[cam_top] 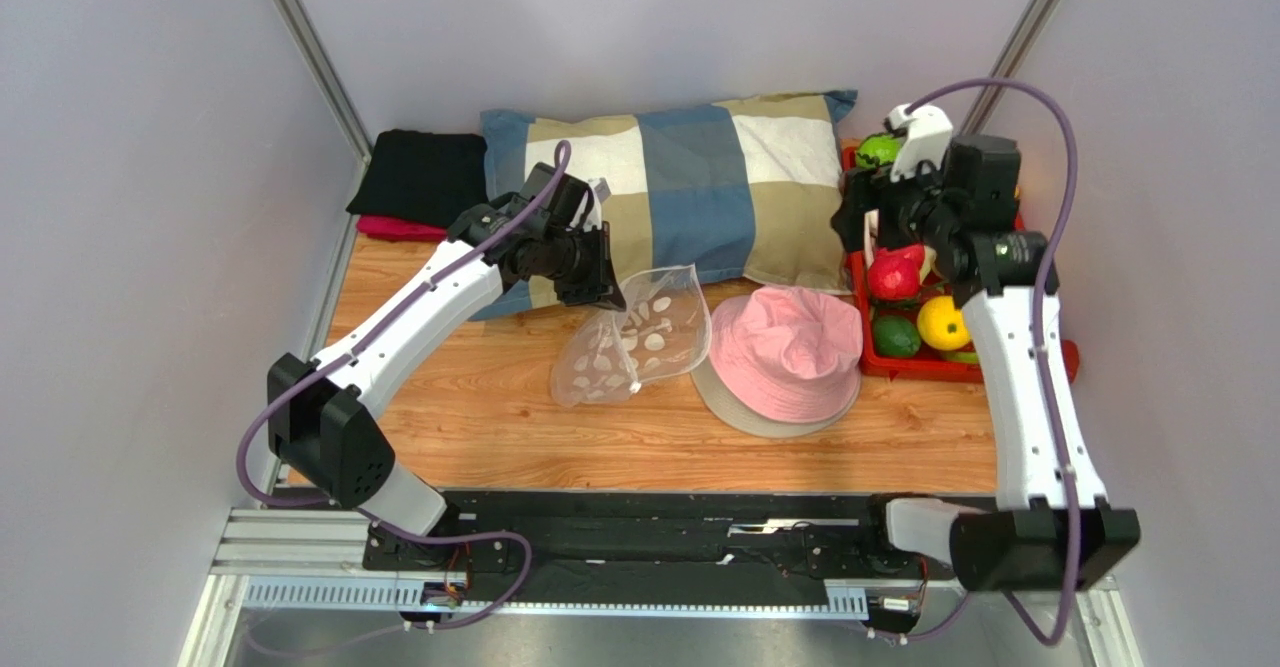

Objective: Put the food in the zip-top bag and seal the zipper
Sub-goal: Pick up the fake fruit from the bin.

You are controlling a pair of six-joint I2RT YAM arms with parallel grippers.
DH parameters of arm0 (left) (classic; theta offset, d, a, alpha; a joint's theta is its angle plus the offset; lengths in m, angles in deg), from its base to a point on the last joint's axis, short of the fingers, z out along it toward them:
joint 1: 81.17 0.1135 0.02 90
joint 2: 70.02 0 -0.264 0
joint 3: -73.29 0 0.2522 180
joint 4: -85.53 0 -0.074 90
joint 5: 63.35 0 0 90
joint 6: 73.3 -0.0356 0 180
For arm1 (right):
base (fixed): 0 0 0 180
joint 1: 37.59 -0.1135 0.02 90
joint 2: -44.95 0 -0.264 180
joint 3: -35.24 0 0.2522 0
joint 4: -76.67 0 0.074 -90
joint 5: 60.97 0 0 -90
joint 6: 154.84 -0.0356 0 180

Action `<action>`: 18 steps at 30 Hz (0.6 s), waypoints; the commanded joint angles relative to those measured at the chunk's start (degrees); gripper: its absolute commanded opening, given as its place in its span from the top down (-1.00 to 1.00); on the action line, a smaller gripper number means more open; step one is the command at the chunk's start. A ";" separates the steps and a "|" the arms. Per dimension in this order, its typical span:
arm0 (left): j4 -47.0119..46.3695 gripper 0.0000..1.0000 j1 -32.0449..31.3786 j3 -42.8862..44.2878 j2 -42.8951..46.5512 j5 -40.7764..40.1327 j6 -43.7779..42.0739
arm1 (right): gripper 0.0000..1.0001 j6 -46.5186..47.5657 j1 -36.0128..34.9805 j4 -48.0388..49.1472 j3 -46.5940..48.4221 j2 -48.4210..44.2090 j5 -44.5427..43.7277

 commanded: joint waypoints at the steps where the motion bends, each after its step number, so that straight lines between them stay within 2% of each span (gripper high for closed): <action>1: -1.91 1.00 -0.14 2.34 0.07 -0.67 1.50 | -0.61 1.36 8.86 -13.72 8.71 5.09 9.48; 7: -2.70 1.00 -0.05 0.93 1.30 0.03 1.59 | -0.65 12.17 19.93 -25.58 10.13 3.43 10.97; 8: -2.61 1.00 -0.05 0.76 1.57 0.03 1.50 | -0.68 17.68 22.55 -26.92 7.86 2.47 10.97; 11: -2.70 1.00 -0.14 0.67 1.83 0.56 1.32 | -0.74 26.23 26.08 -28.51 3.02 -1.57 9.13; 12: -2.61 1.00 -0.14 0.84 1.83 0.73 1.15 | -0.93 30.78 26.62 -28.17 -0.30 -2.63 8.25; 13: -2.70 1.00 -0.14 0.93 1.92 0.82 1.06 | -1.00 32.48 26.88 -27.64 -1.73 -4.20 7.81; 15: -2.70 1.00 -0.14 1.46 2.01 0.91 0.62 | -1.00 34.86 26.89 -26.50 -4.97 -4.83 5.80; 18: -2.70 1.00 -0.05 2.08 2.27 0.91 -0.17 | -1.00 33.39 26.89 -24.56 -5.17 -2.30 2.99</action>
